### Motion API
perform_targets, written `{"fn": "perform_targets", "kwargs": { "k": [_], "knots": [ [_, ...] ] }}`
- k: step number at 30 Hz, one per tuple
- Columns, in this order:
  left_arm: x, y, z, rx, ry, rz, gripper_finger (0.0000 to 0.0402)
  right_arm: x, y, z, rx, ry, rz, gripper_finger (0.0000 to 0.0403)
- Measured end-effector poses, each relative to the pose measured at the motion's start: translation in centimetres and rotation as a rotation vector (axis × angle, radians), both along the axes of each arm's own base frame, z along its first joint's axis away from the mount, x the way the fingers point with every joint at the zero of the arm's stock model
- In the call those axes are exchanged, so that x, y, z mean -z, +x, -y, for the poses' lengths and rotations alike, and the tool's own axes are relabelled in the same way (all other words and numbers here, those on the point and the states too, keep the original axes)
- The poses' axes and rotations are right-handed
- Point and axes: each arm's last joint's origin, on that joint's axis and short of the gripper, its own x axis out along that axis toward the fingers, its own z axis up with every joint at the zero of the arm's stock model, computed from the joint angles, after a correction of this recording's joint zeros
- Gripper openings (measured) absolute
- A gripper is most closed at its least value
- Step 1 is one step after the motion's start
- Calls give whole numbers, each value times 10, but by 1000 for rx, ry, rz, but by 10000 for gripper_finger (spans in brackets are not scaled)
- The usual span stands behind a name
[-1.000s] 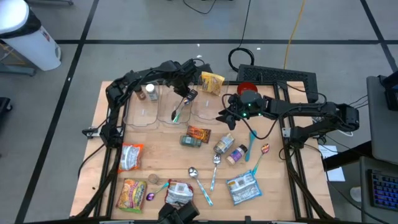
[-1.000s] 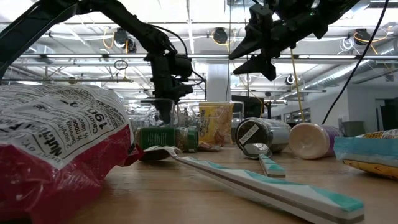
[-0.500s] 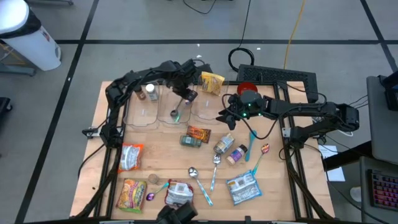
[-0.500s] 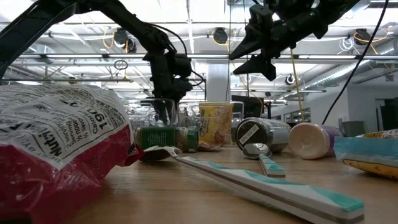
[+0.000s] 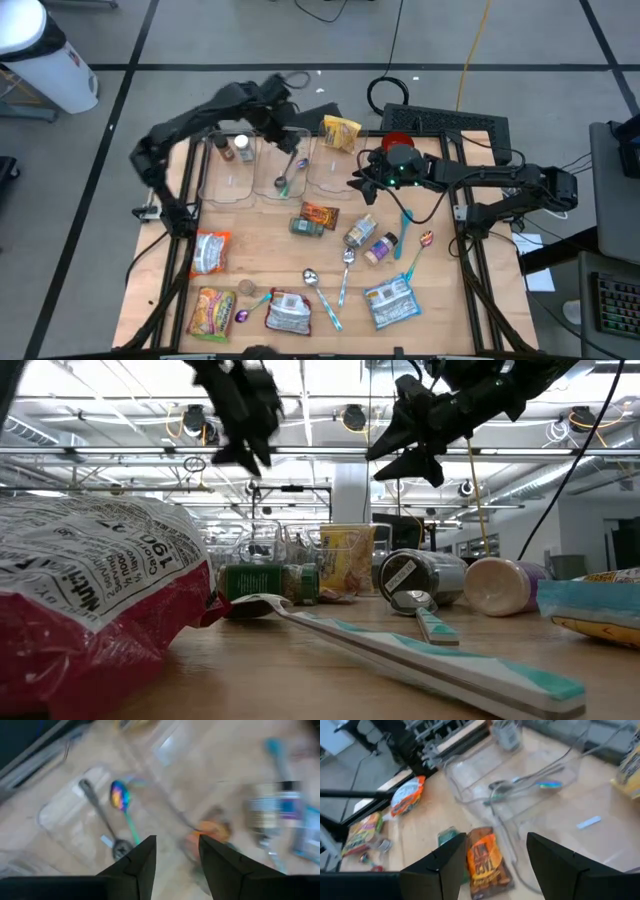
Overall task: Pick & Place Food Item
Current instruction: Put the blue baby spoon into the middle transparent bin
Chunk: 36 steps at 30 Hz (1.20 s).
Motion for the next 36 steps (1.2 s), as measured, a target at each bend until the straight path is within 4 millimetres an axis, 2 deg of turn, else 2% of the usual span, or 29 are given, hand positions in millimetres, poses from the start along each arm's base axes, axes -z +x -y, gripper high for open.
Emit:
{"fn": "perform_targets", "kwargs": {
  "k": [5,9,14,18,23,28,31,36],
  "knots": [
    [-65,-45,38,85,126,205,154,-5,2,2,67,-6,58,203],
    [-104,-86,72,156,269,333,154,-12,4,3,75,-4,136,202],
    [-132,-137,114,241,412,432,154,-18,6,3,77,-17,202,199],
    [-144,-180,145,246,485,507,154,-22,7,3,103,11,249,201],
    [-131,-215,169,221,538,581,154,-22,8,-1,207,31,264,199],
    [-100,-228,178,154,565,710,154,-22,11,-7,206,51,277,197],
    [-77,-226,176,102,571,814,154,-20,14,-10,195,61,282,197],
    [-32,-205,162,17,509,971,154,-17,23,-14,175,66,318,196]
  ]
}}
